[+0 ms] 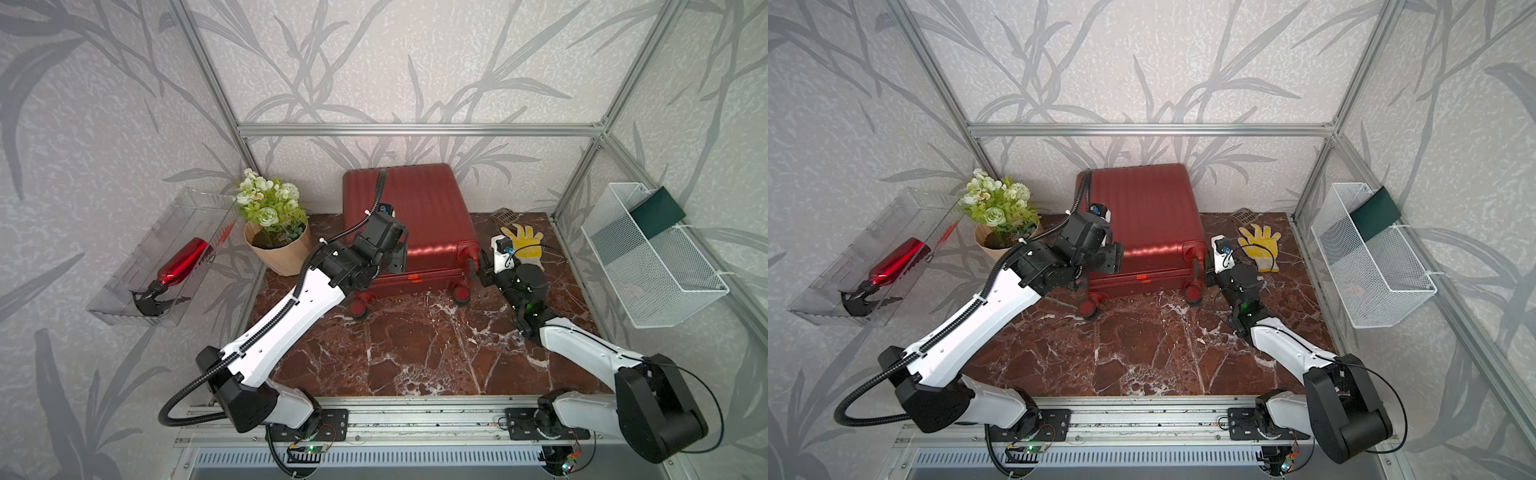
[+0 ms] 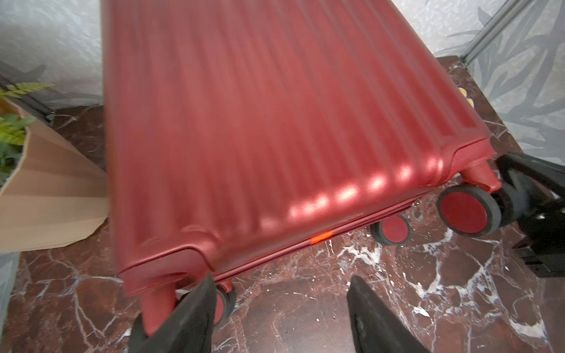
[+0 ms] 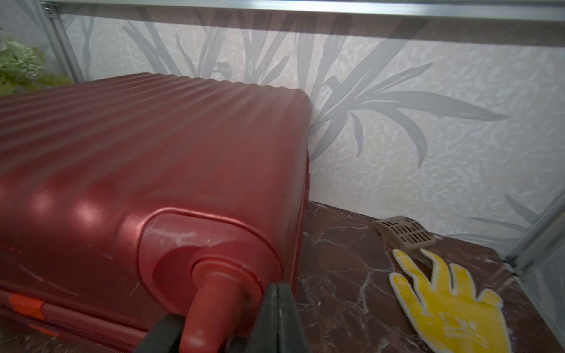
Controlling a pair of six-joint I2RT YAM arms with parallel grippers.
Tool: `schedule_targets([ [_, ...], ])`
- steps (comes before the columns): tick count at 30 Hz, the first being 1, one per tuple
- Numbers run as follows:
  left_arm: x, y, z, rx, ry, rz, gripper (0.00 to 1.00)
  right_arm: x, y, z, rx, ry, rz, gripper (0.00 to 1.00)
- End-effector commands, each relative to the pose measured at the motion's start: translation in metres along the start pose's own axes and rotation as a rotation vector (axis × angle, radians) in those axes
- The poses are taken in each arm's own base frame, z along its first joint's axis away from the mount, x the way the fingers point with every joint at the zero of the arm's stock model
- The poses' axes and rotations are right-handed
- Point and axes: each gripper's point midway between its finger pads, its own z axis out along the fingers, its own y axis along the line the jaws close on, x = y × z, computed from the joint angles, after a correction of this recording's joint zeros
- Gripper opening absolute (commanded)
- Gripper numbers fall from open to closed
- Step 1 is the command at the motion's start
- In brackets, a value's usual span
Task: Open the suitcase zippers
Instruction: Adjust the suitcase at the center of the board.
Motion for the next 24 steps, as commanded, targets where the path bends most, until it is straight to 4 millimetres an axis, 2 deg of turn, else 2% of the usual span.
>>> schedule_targets([
  [1,0.000,-0.019,0.001,0.061,0.021,-0.048,0.70,-0.003,0.054,-0.013,-0.277,-0.004,0.050,0.00],
  [3,0.005,-0.031,0.007,0.085,0.041,-0.042,0.71,-0.004,0.070,-0.018,-0.357,-0.012,0.053,0.00],
  [5,0.011,-0.042,0.014,0.104,0.060,-0.038,0.71,-0.015,0.090,-0.026,-0.456,-0.081,0.040,0.00],
  [10,0.020,-0.060,0.017,0.143,0.085,-0.034,0.72,-0.025,0.148,-0.055,-0.712,-0.178,-0.020,0.00],
  [11,0.023,-0.063,0.018,0.152,0.095,-0.037,0.72,-0.026,0.152,-0.058,-0.732,-0.188,-0.005,0.01],
  [12,0.026,-0.066,0.018,0.157,0.104,-0.035,0.72,-0.027,0.149,-0.058,-0.709,-0.198,0.017,0.02],
  [14,0.032,-0.068,0.019,0.150,0.122,-0.035,0.72,-0.017,0.120,-0.048,-0.514,-0.150,0.067,0.00],
  [17,0.035,-0.061,0.015,0.099,0.123,-0.019,0.72,0.014,0.088,-0.048,-0.280,0.035,0.059,0.07],
  [21,0.024,-0.043,0.004,0.034,0.067,-0.013,0.72,0.044,0.076,-0.069,-0.162,0.108,0.051,0.08],
  [24,0.010,-0.039,0.004,0.015,0.024,0.002,0.72,0.065,0.083,-0.077,-0.197,0.125,0.128,0.14],
])
